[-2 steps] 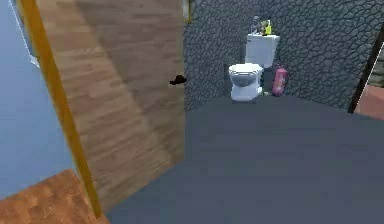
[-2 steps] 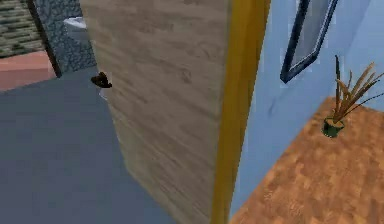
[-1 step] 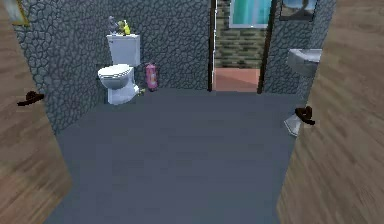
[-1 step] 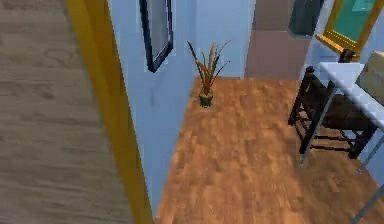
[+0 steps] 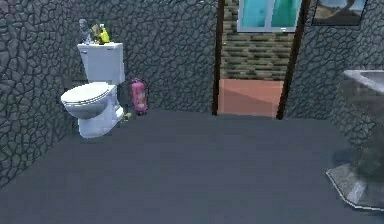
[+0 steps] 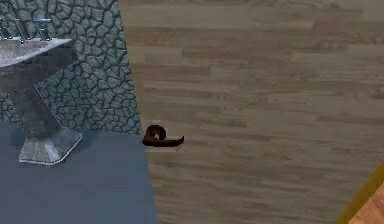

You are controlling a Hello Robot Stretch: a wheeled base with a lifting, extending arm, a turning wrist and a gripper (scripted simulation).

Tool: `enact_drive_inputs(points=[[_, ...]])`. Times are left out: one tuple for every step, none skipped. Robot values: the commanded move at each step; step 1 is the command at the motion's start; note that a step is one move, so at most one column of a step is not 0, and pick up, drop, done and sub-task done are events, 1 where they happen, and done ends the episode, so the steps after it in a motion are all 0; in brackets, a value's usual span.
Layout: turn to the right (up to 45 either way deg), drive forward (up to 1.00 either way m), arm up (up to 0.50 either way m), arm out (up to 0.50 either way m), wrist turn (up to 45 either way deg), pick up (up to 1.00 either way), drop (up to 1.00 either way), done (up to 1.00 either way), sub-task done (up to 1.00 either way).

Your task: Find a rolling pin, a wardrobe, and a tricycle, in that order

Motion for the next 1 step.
enact_drive_inputs(points=[[0.0, 0.30, 0.00, 0.00, 0.0, 0.00, 0.00, 0.00, 0.00]])
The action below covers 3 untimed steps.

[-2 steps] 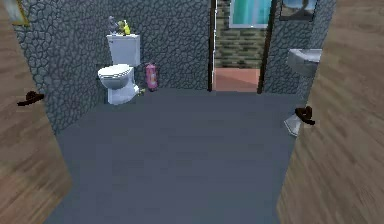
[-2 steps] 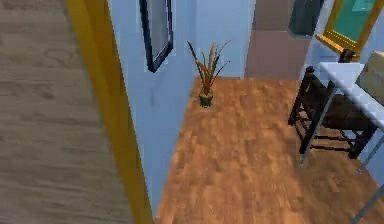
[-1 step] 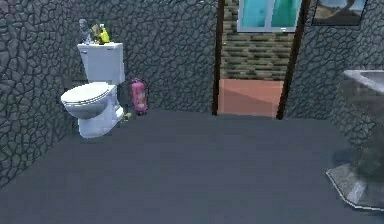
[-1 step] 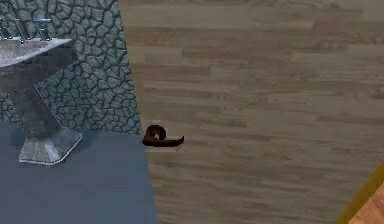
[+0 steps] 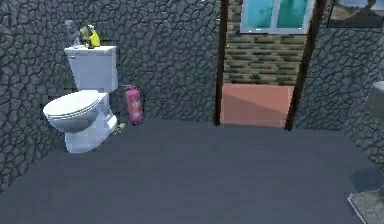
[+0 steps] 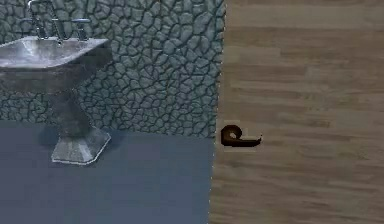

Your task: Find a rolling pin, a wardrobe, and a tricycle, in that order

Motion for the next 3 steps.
enact_drive_inputs(points=[[18.0, 0.00, 0.00, 0.00, 0.0, 0.00, 0.00, 0.00, 0.00], [0.0, 1.00, 0.00, 0.00, 0.0, 0.00, 0.00, 0.00, 0.00], [0.0, 1.00, 0.00, 0.00, 0.0, 0.00, 0.00, 0.00, 0.00]])
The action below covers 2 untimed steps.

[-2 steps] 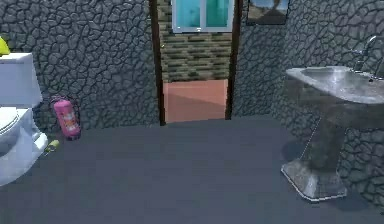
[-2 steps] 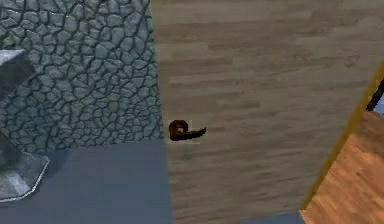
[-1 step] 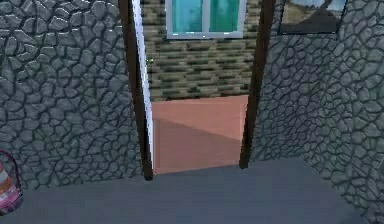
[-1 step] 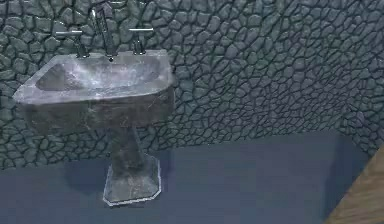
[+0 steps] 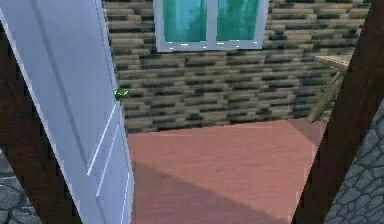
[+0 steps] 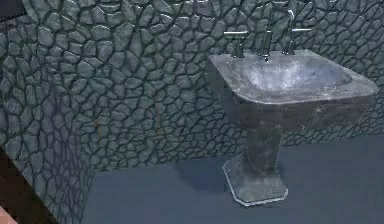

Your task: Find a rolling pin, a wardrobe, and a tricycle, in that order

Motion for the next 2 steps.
enact_drive_inputs(points=[[0.0, 0.60, 0.00, 0.00, 0.0, 0.00, 0.00, 0.00, 0.00], [9.0, 0.00, 0.00, 0.00, 0.0, 0.00, 0.00, 0.00, 0.00]])
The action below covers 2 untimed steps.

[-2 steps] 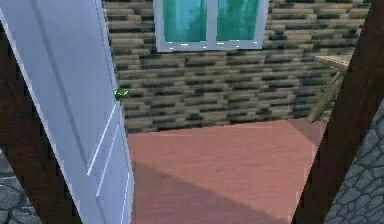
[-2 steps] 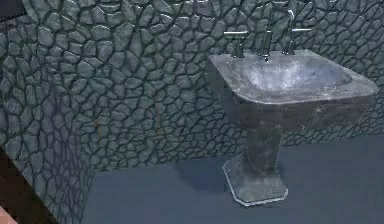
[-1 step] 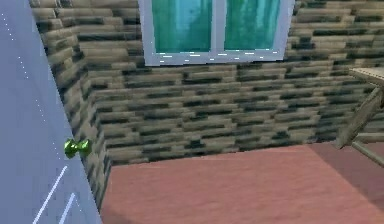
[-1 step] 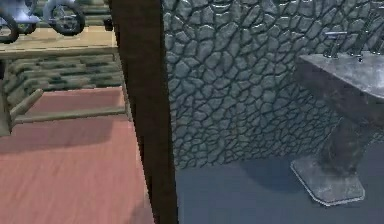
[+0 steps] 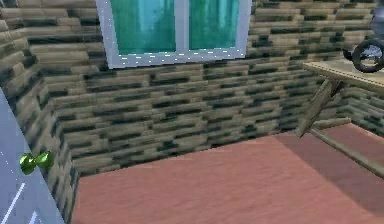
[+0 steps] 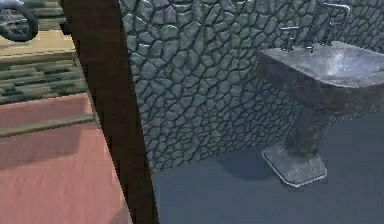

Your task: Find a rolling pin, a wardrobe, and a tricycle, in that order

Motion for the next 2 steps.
enact_drive_inputs(points=[[0.0, 0.50, 0.00, 0.00, 0.0, 0.00, 0.00, 0.00, 0.00], [45.0, 0.00, 0.00, 0.00, 0.0, 0.00, 0.00, 0.00, 0.00]])
